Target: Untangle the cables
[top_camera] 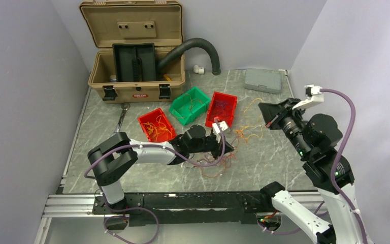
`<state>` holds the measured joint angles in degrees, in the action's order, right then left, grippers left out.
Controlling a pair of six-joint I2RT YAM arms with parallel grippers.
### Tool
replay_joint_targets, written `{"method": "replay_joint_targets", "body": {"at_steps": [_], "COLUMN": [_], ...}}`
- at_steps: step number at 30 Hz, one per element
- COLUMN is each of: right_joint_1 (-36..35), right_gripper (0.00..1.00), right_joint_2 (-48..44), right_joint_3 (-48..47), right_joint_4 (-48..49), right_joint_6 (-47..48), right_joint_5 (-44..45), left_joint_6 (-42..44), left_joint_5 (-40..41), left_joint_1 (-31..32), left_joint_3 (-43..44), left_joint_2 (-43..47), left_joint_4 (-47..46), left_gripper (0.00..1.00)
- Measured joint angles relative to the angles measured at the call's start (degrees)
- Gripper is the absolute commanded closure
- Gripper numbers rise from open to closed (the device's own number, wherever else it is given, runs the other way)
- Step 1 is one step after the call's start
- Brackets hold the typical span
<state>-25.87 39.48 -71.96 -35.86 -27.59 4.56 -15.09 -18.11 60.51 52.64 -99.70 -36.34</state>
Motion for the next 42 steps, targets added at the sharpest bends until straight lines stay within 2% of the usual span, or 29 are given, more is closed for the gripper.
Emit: {"method": "replay_joint_targets", "body": {"at_steps": [3,11,15,19,21,22,24,26,28,31,37,42], "right_joint_1": [0.00,0.00,0.00,-0.04,-0.04,-0.04,-0.04,-0.04,-0.04,-0.04,-0.04,-0.04], "right_gripper": [1.00,1.00,1.00,1.00,1.00,1.00,1.00,1.00,1.00,1.00,1.00,1.00], "right_joint_2": [-1.09,-8.59,-10.45,-9.14,-8.33,-7.85,-6.95,-5.90,-4.81,-2.95,2.16,4.52], "right_joint_3": [-1.81,-3.65,-4.98,-6.40,-6.64,-6.67,-6.67,-6.67,-6.69,-7.48,-12.13,-12.68], "right_joint_4": [-2.32,-6.14,-6.08,-6.12,-6.08,-6.05,-6.05,-6.01,-5.64,-5.42,-4.44,-1.73], "right_joint_6": [0.72,2.29,3.91,4.76,5.22,5.40,5.60,5.60,5.64,5.57,4.57,2.32], "right_joint_5": [7.45,37.55,43.80,46.45,45.90,44.74,42.03,37.66,32.79,26.05,13.51,4.74], "left_joint_6": [-1.09,-6.69,-8.41,-9.51,-9.62,-9.60,-8.96,-7.72,-6.36,-4.83,-1.84,0.90], "left_joint_5": [1.16,5.18,8.13,12.04,13.70,14.58,15.08,15.04,14.91,14.36,11.82,11.41], "left_joint_1": [-0.26,-5.55,-7.32,-7.17,-7.17,-7.19,-7.17,-7.17,-7.15,-6.88,-6.34,-5.55], "left_joint_3": [-3.30,-19.93,-25.22,-25.57,-25.68,-25.75,-25.75,-25.68,-25.22,-23.06,-14.91,-10.14], "left_joint_2": [1.49,13.57,19.15,23.32,25.66,26.97,29.09,31.04,32.09,32.24,29.24,25.57], "left_joint_4": [-1.31,2.08,7.30,14.99,18.56,20.13,22.21,23.37,23.82,23.80,21.11,15.87], "left_gripper": [1.00,1.00,1.00,1.00,0.99,0.91,0.61,0.42,0.29,0.17,0.01,0.01]}}
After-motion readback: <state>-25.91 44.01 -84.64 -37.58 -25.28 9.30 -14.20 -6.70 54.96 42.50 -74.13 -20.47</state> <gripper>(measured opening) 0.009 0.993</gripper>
